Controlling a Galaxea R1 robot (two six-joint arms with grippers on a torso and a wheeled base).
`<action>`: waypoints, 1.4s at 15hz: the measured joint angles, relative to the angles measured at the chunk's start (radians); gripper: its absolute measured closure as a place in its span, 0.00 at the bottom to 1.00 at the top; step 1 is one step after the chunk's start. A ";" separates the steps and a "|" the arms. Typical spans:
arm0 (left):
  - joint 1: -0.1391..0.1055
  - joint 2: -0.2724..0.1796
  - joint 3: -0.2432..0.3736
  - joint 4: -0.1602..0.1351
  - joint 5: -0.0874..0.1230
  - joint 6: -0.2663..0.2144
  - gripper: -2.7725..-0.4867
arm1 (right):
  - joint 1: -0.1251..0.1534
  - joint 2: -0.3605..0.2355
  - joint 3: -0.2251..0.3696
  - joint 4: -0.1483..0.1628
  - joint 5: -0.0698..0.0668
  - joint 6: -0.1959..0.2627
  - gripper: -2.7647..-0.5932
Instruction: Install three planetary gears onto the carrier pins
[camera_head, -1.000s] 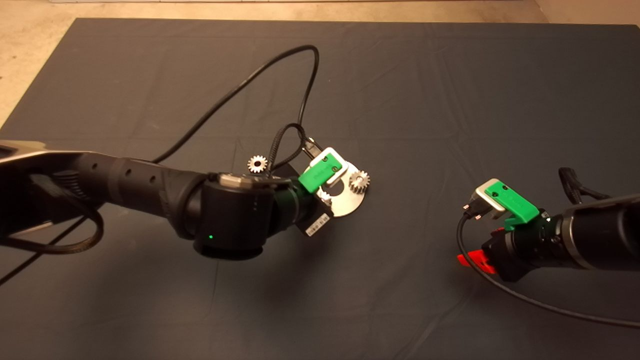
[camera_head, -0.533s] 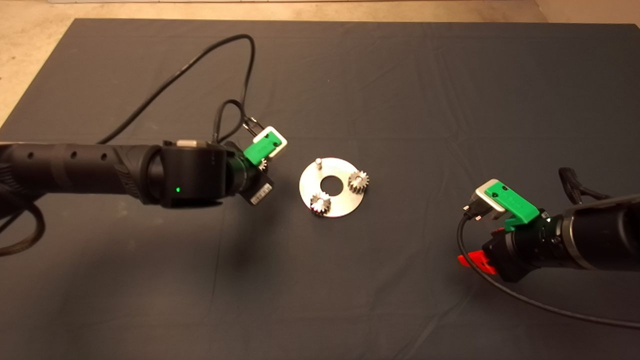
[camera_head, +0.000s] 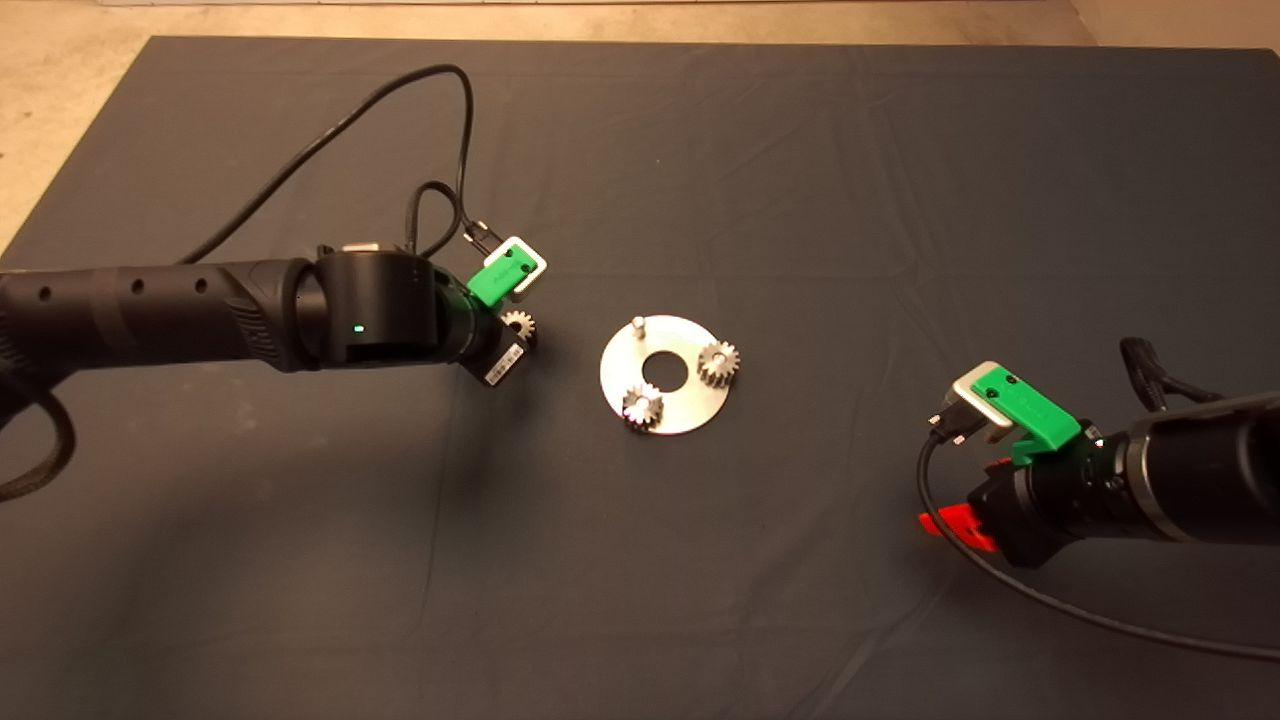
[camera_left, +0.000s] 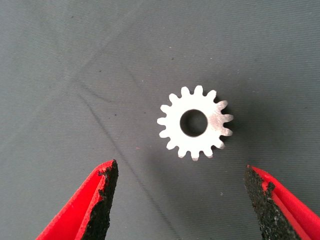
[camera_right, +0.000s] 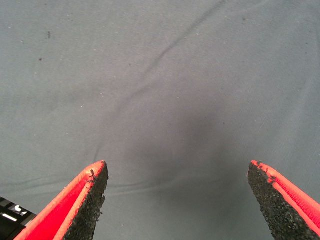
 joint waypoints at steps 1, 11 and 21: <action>0.000 -0.001 0.000 0.000 -0.020 -0.001 0.45 | 0.000 -0.001 0.000 0.000 0.000 -0.001 0.32; 0.000 -0.001 -0.081 -0.011 -0.154 -0.007 0.45 | 0.000 -0.007 0.000 0.000 0.000 -0.007 0.32; 0.000 -0.004 -0.100 -0.011 -0.195 -0.007 0.45 | 0.000 -0.009 0.000 0.000 -0.001 -0.008 0.32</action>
